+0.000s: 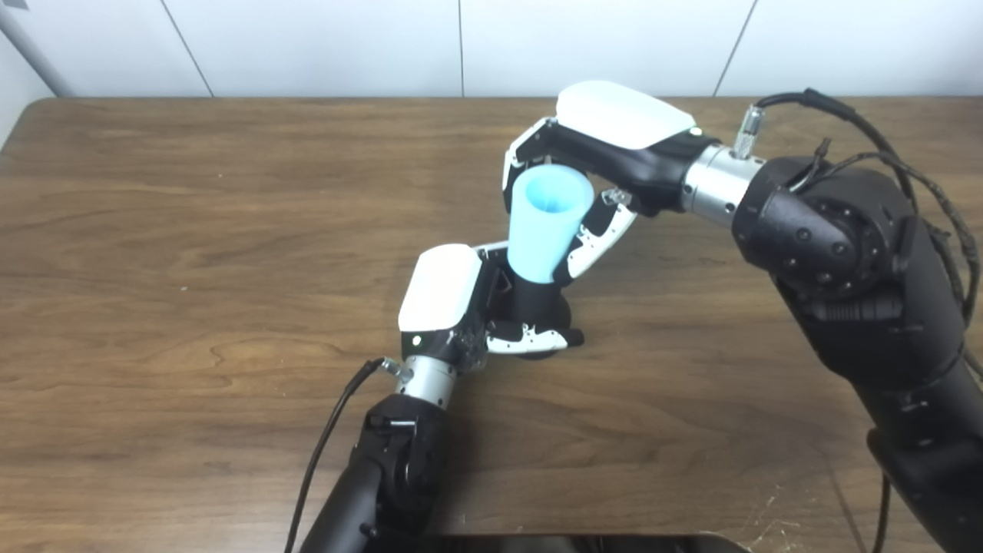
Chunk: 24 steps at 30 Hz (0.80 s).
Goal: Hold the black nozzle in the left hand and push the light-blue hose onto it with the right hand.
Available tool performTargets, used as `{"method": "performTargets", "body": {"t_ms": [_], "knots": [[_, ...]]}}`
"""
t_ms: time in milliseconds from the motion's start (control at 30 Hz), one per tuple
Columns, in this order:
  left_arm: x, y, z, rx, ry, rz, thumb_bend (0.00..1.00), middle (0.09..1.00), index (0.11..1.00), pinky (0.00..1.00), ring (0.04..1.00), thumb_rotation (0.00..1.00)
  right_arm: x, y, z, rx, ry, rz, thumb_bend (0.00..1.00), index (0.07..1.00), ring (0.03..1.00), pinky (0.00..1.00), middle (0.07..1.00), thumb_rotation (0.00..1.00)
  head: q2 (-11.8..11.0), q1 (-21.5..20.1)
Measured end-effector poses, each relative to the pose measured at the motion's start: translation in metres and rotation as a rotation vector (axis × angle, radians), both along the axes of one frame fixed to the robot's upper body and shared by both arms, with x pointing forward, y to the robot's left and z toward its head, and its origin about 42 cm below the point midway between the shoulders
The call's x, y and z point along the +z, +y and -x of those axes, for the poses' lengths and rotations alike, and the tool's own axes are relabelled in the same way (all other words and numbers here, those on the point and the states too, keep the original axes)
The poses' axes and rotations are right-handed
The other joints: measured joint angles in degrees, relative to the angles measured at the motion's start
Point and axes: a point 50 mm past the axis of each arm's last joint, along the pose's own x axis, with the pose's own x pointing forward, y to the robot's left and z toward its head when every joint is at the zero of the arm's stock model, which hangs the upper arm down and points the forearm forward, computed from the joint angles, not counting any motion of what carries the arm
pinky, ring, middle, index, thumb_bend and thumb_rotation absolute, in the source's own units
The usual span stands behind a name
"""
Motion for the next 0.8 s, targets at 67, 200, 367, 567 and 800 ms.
{"method": "performTargets", "body": {"t_ms": [67,200,367,567,800], "knots": [[0.0,0.0,0.0,0.0,-0.001,0.0,0.52,0.521,0.474,0.47,0.524,0.0,0.006,-0.002,0.0,-0.002,-0.004,-0.01,0.52,0.508,0.396,0.37,0.505,0.0,0.0,0.0],[0.0,0.0,0.0,0.0,-0.001,0.0,0.52,0.518,0.476,0.47,0.523,0.0,0.023,-0.002,-0.003,-0.005,-0.039,-0.024,0.52,0.514,0.395,0.37,0.498,0.0,0.0,0.0],[0.0,0.0,0.0,-0.002,-0.001,0.0,0.52,0.52,0.474,0.47,0.522,0.0,0.032,-0.004,-0.005,0.003,-0.05,-0.014,0.52,0.525,0.387,0.36,0.491,0.0,0.0,0.2],[0.0,-0.001,0.0,-0.002,-0.001,0.002,0.52,0.53,0.468,0.48,0.536,0.0,0.036,-0.012,-0.006,0.007,-0.039,0.017,0.52,0.521,0.391,0.4,0.475,0.0,-0.1,0.0],[0.0,-0.001,0.0,-0.001,0.0,0.004,0.52,0.53,0.467,0.49,0.543,0.0,0.036,-0.013,-0.006,0.003,-0.038,0.026,0.52,0.51,0.391,0.37,0.491,0.0,0.0,0.3]]}}
